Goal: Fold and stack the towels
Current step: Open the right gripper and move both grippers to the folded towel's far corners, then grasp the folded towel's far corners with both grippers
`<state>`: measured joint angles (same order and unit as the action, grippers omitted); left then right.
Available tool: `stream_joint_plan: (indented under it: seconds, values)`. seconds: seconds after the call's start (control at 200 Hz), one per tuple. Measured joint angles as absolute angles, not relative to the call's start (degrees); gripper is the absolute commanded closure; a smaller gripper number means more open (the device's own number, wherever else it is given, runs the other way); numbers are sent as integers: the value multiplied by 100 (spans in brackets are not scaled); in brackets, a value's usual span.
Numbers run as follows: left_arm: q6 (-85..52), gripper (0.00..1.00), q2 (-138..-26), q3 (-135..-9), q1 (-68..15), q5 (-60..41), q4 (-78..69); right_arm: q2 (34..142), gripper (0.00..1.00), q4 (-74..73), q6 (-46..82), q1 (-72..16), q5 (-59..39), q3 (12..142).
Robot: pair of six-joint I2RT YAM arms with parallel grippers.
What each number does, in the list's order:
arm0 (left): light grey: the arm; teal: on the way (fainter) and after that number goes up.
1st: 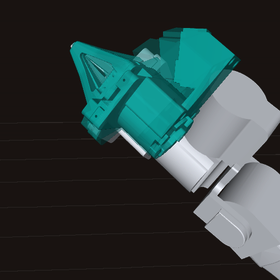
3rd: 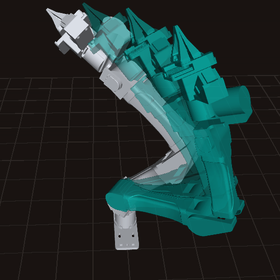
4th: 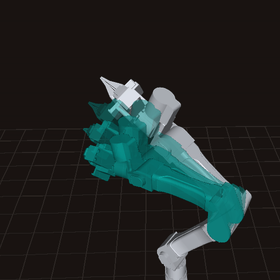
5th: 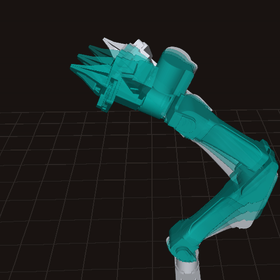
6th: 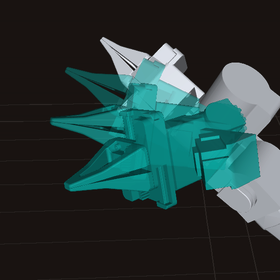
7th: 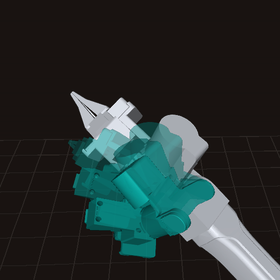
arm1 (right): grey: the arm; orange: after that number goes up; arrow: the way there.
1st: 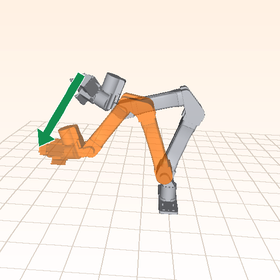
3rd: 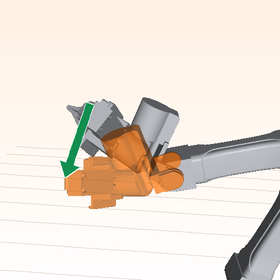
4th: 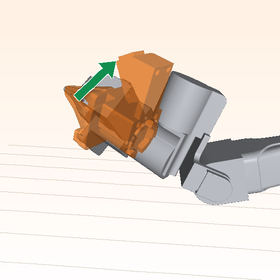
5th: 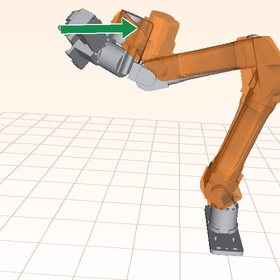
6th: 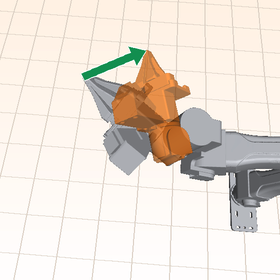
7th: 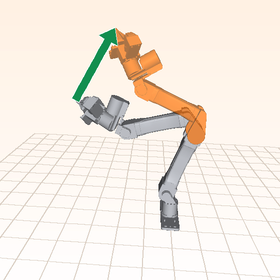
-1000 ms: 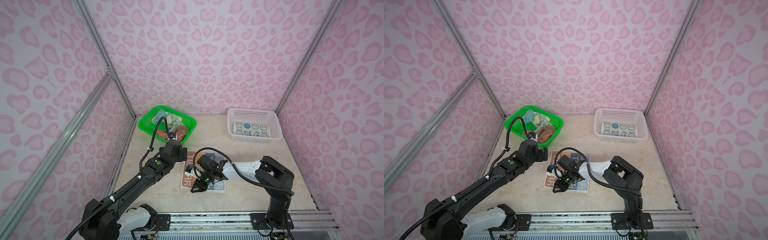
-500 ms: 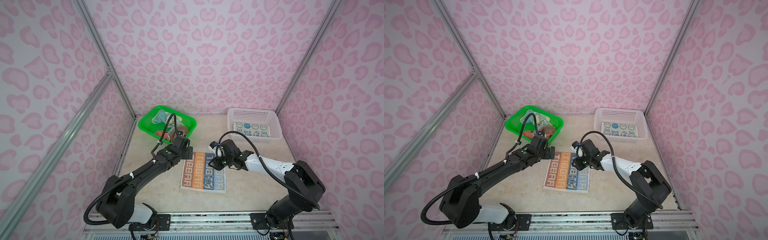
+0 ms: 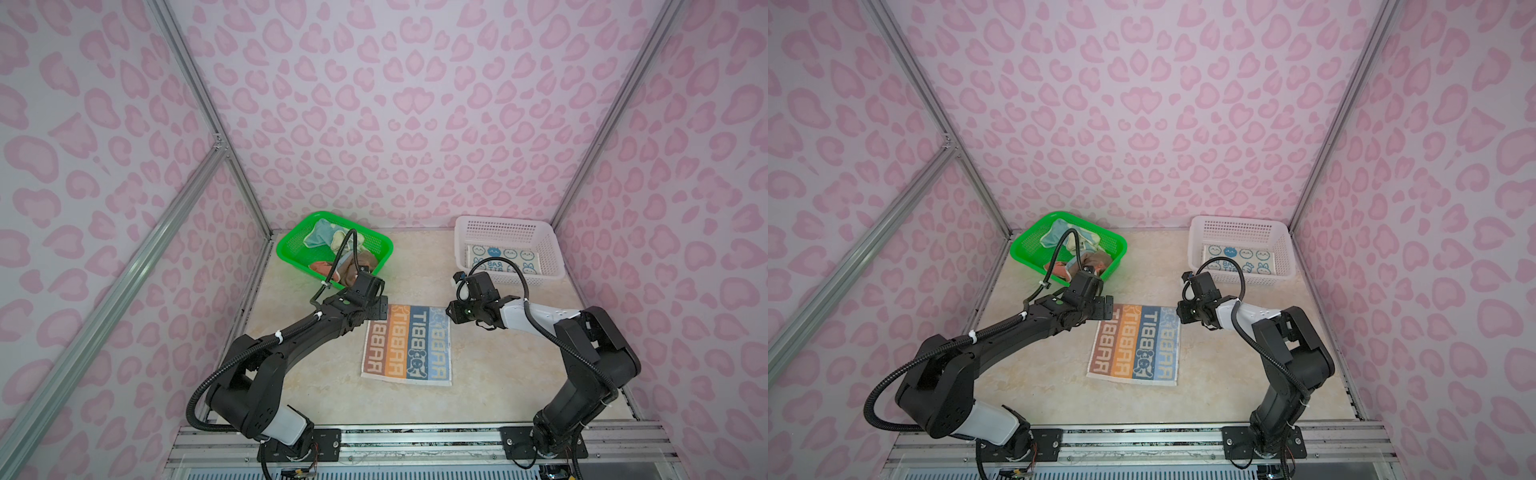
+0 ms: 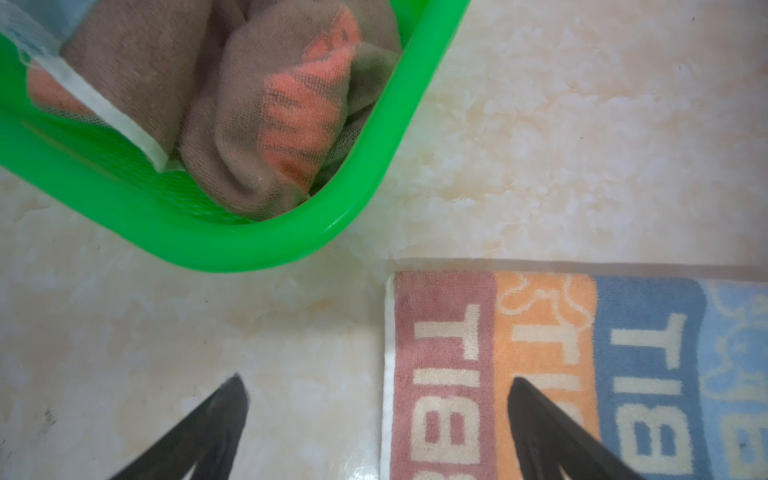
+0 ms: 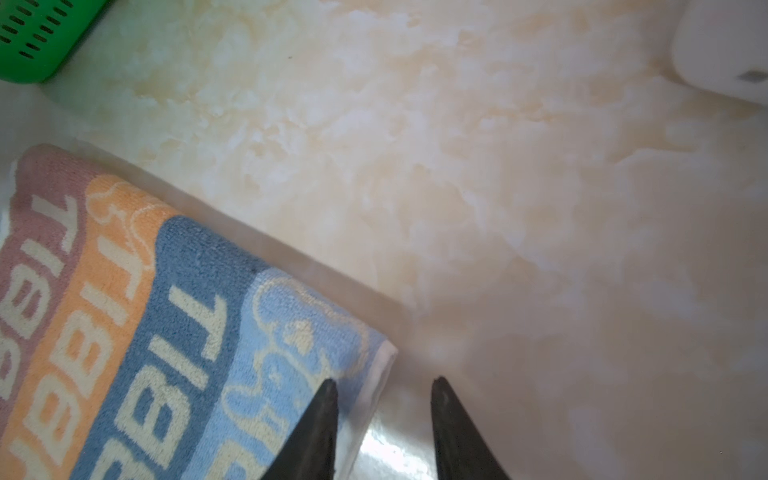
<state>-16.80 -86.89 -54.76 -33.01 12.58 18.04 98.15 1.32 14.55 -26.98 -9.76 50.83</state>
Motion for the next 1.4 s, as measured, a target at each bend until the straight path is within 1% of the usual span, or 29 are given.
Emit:
stream_joint_plan:
  seconds: [0.295, 0.385, 0.42, 0.495, 0.55, 0.585, 0.715, 0.855, 1.075, 1.215, 1.4]
  values:
    - [-1675, 0, -8689, -5476, -3301, 1260, 1796, 10114, 67, -204, 1505, -2687, -1210, 5122]
    - [-1673, 0, -8689, -5476, -3301, 1260, 1787, 10167, 71, -255, 1525, -2683, -1203, 5068]
    - [-1673, 1, -8696, -5476, -3299, 1260, 1785, 10186, 73, -307, 1527, -2681, -1201, 5063]
    - [-1673, 1, -8729, -5476, -3299, 1260, 1763, 10235, 83, -438, 1531, -2672, -1201, 5043]
    - [-1673, 1, -8757, -5478, -3299, 1260, 1763, 10263, 95, -541, 1540, -2672, -1203, 5009]
    - [-1671, 1, -8779, -5485, -3299, 1258, 1763, 10269, 100, -607, 1540, -2672, -1205, 4971]
    - [-1636, 1, -8901, -5568, -3301, 1232, 1739, 10200, 100, -849, 1586, -2665, -1219, 4775]
    - [-1629, 2, -9150, -5758, -3339, 1212, 1747, 9883, 100, -843, 1608, -2661, -1153, 4434]
    - [-1551, 6, -9719, -6368, -3594, 1210, 1835, 9133, 100, -362, 1579, -2602, -814, 3948]
    - [-1476, 10, -10265, -7000, -3765, 1210, 1857, 8724, 100, -89, 1511, -2521, -639, 3802]
    - [-1487, 23, -11107, -7852, -3815, 1151, 2112, 8433, 100, 132, 1428, -2342, -493, 3710]
